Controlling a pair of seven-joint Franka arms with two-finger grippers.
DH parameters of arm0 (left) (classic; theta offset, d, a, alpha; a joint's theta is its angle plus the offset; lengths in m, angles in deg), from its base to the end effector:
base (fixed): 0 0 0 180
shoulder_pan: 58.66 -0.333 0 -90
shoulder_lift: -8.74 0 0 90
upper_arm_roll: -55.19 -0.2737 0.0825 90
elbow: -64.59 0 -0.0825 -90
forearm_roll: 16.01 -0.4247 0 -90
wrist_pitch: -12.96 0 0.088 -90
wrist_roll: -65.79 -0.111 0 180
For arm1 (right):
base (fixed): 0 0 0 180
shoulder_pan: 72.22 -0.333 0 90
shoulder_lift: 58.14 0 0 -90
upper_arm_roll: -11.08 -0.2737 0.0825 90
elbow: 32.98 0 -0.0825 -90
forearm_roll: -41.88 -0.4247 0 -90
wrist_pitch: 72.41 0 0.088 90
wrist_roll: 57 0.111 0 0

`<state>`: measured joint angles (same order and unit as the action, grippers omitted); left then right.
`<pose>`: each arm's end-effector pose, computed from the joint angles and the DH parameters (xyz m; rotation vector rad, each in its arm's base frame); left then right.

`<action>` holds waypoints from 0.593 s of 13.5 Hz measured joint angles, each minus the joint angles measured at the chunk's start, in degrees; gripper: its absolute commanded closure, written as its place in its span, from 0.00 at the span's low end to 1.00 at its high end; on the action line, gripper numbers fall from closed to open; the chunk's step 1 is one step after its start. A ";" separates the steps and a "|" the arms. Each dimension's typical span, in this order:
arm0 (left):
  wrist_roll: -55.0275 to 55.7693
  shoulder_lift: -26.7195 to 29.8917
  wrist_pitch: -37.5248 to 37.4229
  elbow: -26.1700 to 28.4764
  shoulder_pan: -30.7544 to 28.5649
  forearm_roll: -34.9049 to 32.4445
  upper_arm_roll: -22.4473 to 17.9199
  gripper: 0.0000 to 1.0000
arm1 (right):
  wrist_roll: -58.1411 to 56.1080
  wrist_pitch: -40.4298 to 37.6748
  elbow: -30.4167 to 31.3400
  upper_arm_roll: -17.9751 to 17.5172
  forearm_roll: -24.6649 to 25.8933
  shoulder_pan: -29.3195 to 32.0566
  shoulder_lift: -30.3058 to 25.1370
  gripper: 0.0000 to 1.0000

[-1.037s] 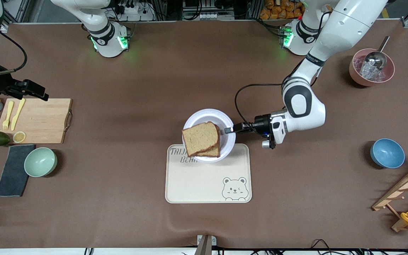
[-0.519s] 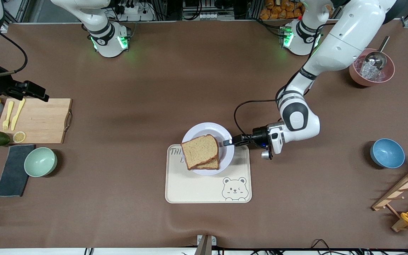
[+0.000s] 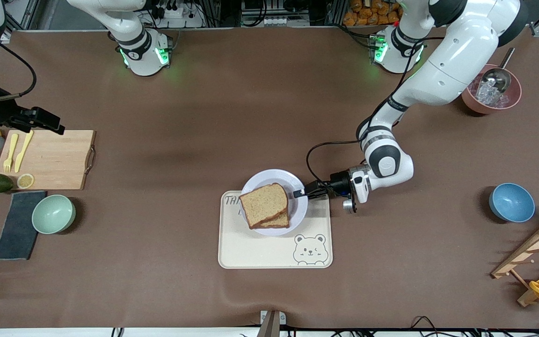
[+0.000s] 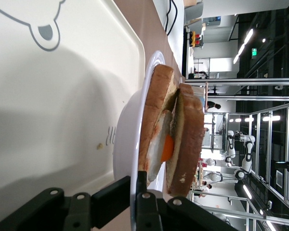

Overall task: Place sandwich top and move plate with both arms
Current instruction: 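Open the left gripper and release the plate rim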

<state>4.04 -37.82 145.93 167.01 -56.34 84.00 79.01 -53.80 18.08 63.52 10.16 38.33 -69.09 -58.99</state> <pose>0.5644 -0.3058 0.0682 1.8339 0.1596 0.1435 0.5867 -0.0158 0.5299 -3.0739 0.1504 0.1395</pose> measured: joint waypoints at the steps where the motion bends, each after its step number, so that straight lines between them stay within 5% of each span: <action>1: -0.65 -0.66 0.00 -0.45 0.08 0.39 0.02 1.00 | 0.00 0.00 0.00 0.00 0.00 0.00 0.01 0.07; 8: -1.49 -1.57 0.23 -1.84 0.08 0.42 -1.31 1.00 | 0.00 0.00 0.00 0.00 0.00 0.00 0.06 0.07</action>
<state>2.55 -39.39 146.16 165.17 -56.26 84.42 77.70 -53.80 18.08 63.52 10.16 38.33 -69.09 -58.94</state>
